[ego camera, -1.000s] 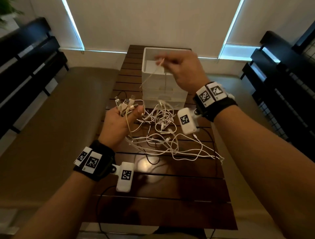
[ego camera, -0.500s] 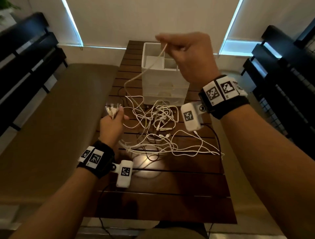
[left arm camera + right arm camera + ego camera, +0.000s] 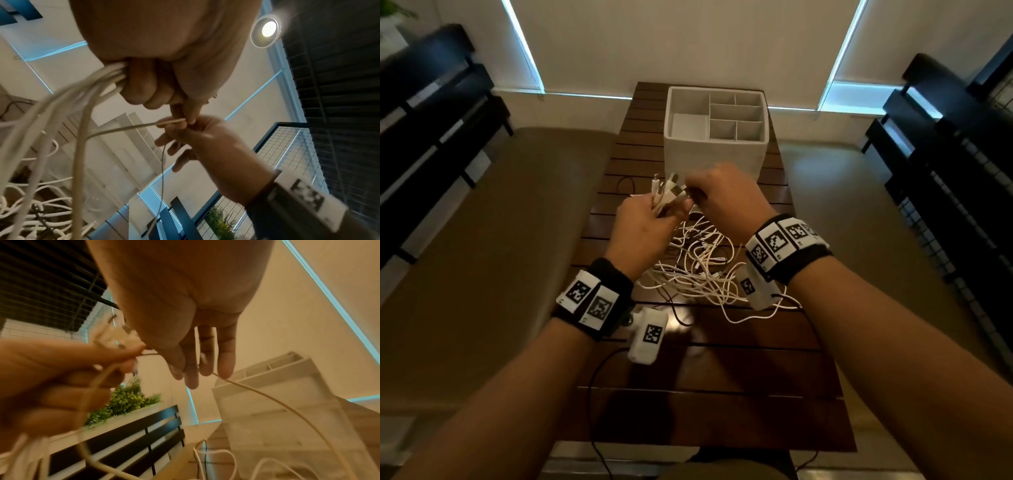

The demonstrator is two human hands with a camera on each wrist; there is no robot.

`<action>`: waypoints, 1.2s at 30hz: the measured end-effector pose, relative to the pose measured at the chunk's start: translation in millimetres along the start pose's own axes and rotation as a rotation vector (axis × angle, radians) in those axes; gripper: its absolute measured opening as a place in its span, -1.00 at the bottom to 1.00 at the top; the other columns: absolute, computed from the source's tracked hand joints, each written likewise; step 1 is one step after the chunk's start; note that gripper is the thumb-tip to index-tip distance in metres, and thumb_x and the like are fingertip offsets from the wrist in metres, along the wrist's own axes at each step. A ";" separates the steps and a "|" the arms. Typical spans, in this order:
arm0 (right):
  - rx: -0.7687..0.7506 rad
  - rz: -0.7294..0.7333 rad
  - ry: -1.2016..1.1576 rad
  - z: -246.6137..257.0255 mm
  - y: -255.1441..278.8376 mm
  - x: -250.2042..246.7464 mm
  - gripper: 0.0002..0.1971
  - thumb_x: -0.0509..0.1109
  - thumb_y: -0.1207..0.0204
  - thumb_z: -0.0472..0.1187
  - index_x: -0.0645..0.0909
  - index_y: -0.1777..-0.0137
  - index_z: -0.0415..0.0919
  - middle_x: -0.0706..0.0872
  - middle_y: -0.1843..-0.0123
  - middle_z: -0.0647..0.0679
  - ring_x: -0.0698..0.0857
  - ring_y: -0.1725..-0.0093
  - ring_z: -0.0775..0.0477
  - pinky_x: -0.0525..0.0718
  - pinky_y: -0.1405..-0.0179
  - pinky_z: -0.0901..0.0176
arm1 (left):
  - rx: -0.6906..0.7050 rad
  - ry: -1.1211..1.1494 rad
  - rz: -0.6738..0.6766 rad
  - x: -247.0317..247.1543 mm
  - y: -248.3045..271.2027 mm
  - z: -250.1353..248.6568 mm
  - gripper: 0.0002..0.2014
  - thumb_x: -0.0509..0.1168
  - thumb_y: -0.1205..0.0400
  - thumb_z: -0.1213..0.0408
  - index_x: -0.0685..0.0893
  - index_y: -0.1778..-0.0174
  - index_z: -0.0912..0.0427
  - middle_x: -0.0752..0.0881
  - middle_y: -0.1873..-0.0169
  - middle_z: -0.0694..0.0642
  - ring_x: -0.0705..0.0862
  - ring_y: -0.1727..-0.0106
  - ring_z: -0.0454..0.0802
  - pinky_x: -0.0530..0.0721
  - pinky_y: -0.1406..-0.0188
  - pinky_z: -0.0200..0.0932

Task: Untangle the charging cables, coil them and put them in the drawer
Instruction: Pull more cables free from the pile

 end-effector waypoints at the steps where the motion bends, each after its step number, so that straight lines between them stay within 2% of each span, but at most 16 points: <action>1: 0.020 -0.002 -0.017 -6.7 2.1 4.9 -0.83 0.32 -0.72 -0.19 0.77 -0.05 -0.10 0.78 0.18 -0.06 0.66 0.20 -0.07 0.53 0.22 0.06 | -0.010 0.029 0.013 -0.2 1.9 -1.6 -0.71 0.46 -0.73 0.15 0.76 0.24 0.27 0.62 0.48 0.06 0.47 0.46 -0.12 0.45 0.47 -0.19; 4: 0.166 0.015 -0.068 -37.8 9.9 27.3 -0.84 0.38 -0.74 -0.14 0.78 -0.08 -0.14 0.78 0.16 -0.05 0.67 0.20 -0.06 0.49 0.19 0.13 | -0.005 0.183 0.002 -8.0 7.8 -9.1 -0.69 0.37 -0.79 0.28 0.65 0.31 0.18 0.49 0.58 -0.12 0.38 0.55 -0.19 0.41 0.54 -0.31; 8: 0.499 0.268 -0.204 -88.4 31.4 62.6 -0.76 0.40 -0.75 -0.08 0.82 -0.06 -0.21 0.84 0.15 -0.07 0.81 0.19 -0.06 0.75 0.23 0.13 | -0.041 0.322 -0.062 -27.5 7.1 -2.1 -0.66 0.32 -0.80 0.33 0.61 0.34 0.10 0.43 0.63 -0.15 0.32 0.61 -0.25 0.35 0.61 -0.36; 9: 0.552 0.264 -0.282 -93.3 32.7 60.1 -0.76 0.39 -0.76 -0.08 0.82 -0.05 -0.21 0.85 0.14 -0.09 0.85 0.18 -0.08 0.78 0.24 0.15 | -0.048 0.317 -0.051 -29.6 6.2 1.8 -0.66 0.34 -0.78 0.29 0.60 0.35 0.08 0.42 0.62 -0.15 0.31 0.61 -0.24 0.34 0.59 -0.33; 10: 0.582 0.194 -0.377 -94.1 29.6 50.1 -0.77 0.37 -0.77 -0.09 0.80 -0.04 -0.20 0.86 0.12 -0.12 0.87 0.18 -0.09 0.81 0.25 0.13 | -0.064 0.303 -0.041 -30.7 5.8 7.7 -0.67 0.36 -0.75 0.24 0.60 0.36 0.04 0.42 0.59 -0.15 0.31 0.59 -0.21 0.34 0.57 -0.27; 13: 0.501 -0.193 -0.728 -73.0 9.3 -19.4 -0.78 0.29 -0.82 -0.12 0.74 -0.05 -0.16 0.86 0.12 -0.19 0.81 0.41 -0.07 0.73 0.50 0.14 | -0.131 0.275 -0.068 -28.8 7.4 28.4 -0.77 0.44 -0.66 0.12 0.68 0.31 0.04 0.47 0.50 -0.05 0.35 0.50 -0.15 0.34 0.46 -0.18; 15: 0.354 -0.348 -0.848 -55.9 -0.9 -62.5 -0.77 0.26 -0.84 -0.15 0.73 -0.10 -0.20 0.85 0.14 -0.25 0.79 0.43 -0.23 0.72 0.58 0.10 | -0.150 0.295 -0.097 -25.5 9.1 35.0 -0.84 0.45 -0.66 0.11 0.78 0.22 0.05 0.54 0.39 0.05 0.43 0.39 -0.11 0.41 0.38 -0.17; 16: 0.313 -0.358 -0.856 -51.0 -2.7 -71.2 -0.78 0.27 -0.83 -0.15 0.72 -0.11 -0.21 0.84 0.16 -0.26 0.78 0.44 -0.28 0.72 0.59 0.08 | -0.154 0.304 -0.102 -24.0 10.2 36.4 -0.85 0.44 -0.70 0.17 0.79 0.19 0.06 0.56 0.35 0.09 0.47 0.33 -0.07 0.44 0.34 -0.20; 18: 0.321 -0.243 -0.768 -46.4 -0.2 -67.3 -0.80 0.33 -0.80 -0.12 0.74 -0.09 -0.18 0.84 0.20 -0.24 0.78 0.46 -0.26 0.70 0.58 0.08 | -0.170 0.279 -0.113 -22.6 12.7 39.0 -0.81 0.40 -0.75 0.25 0.76 0.21 0.07 0.57 0.34 0.09 0.49 0.29 -0.07 0.46 0.28 -0.21; 20: 0.336 -0.180 -0.661 -47.1 7.0 -62.3 -0.81 0.35 -0.79 -0.10 0.74 -0.10 -0.17 0.84 0.20 -0.17 0.80 0.45 -0.19 0.71 0.54 0.11 | -0.194 0.283 -0.143 -25.1 15.1 40.8 -0.71 0.38 -0.76 0.29 0.74 0.30 0.02 0.60 0.44 -0.09 0.50 0.39 -0.22 0.48 0.31 -0.26; 21: 0.321 -0.224 -0.669 -47.7 9.4 -65.7 -0.81 0.35 -0.79 -0.10 0.74 -0.10 -0.17 0.84 0.19 -0.16 0.80 0.45 -0.19 0.70 0.56 0.12 | -0.209 0.296 -0.160 -27.0 14.9 42.7 -0.67 0.37 -0.76 0.30 0.73 0.35 0.00 0.60 0.49 -0.18 0.50 0.42 -0.27 0.49 0.32 -0.26; 23: 0.296 -0.312 -0.754 -47.7 9.3 -73.6 -0.83 0.35 -0.79 -0.13 0.73 -0.05 -0.18 0.83 0.20 -0.20 0.79 0.46 -0.27 0.68 0.61 0.11 | -0.241 0.294 -0.163 -30.7 15.1 47.4 -0.60 0.39 -0.75 0.24 0.70 0.46 -0.02 0.57 0.53 -0.19 0.48 0.46 -0.23 0.47 0.35 -0.16; 26: 0.299 -0.196 -0.655 -41.2 4.5 -71.4 -0.83 0.34 -0.79 -0.16 0.72 0.00 -0.14 0.84 0.17 -0.19 0.83 0.41 -0.23 0.71 0.54 0.08 | -0.226 0.291 -0.154 -31.0 16.2 51.1 -0.60 0.41 -0.73 0.19 0.68 0.48 -0.02 0.50 0.51 -0.10 0.42 0.46 -0.16 0.39 0.39 -0.14; 30: 0.149 -0.429 -0.690 -27.7 -3.1 -103.0 -0.83 0.35 -0.76 -0.22 0.73 -0.03 -0.28 0.81 0.21 -0.21 0.82 0.41 -0.24 0.71 0.60 0.07 | -0.187 0.288 -0.142 -27.1 15.9 45.4 -0.58 0.40 -0.75 0.22 0.71 0.48 -0.05 0.52 0.54 -0.17 0.42 0.48 -0.22 0.42 0.45 -0.23; 34: 0.228 -0.213 -0.542 -27.4 -6.8 -87.4 -0.83 0.38 -0.74 -0.24 0.76 0.01 -0.28 0.80 0.25 -0.12 0.80 0.42 -0.17 0.70 0.54 0.07 | -0.193 0.278 -0.122 -25.9 17.9 48.0 -0.55 0.40 -0.74 0.15 0.69 0.54 -0.10 0.47 0.57 -0.16 0.37 0.50 -0.16 0.32 0.43 -0.16; 36: 0.204 -0.340 -0.554 -28.4 -3.4 -94.9 -0.83 0.35 -0.70 -0.34 0.76 0.05 -0.35 0.78 0.29 -0.01 0.75 0.45 -0.02 0.63 0.59 0.20 | -0.201 0.292 -0.127 -25.7 19.5 47.5 -0.53 0.39 -0.76 0.19 0.71 0.54 -0.12 0.48 0.58 -0.18 0.38 0.52 -0.20 0.36 0.47 -0.20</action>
Point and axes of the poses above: each hand's wrist, its own y-axis away from the middle knuckle, its own x-axis out of the palm, z = x × y, the point moved 5 cm from there along -y, towards the middle knuckle
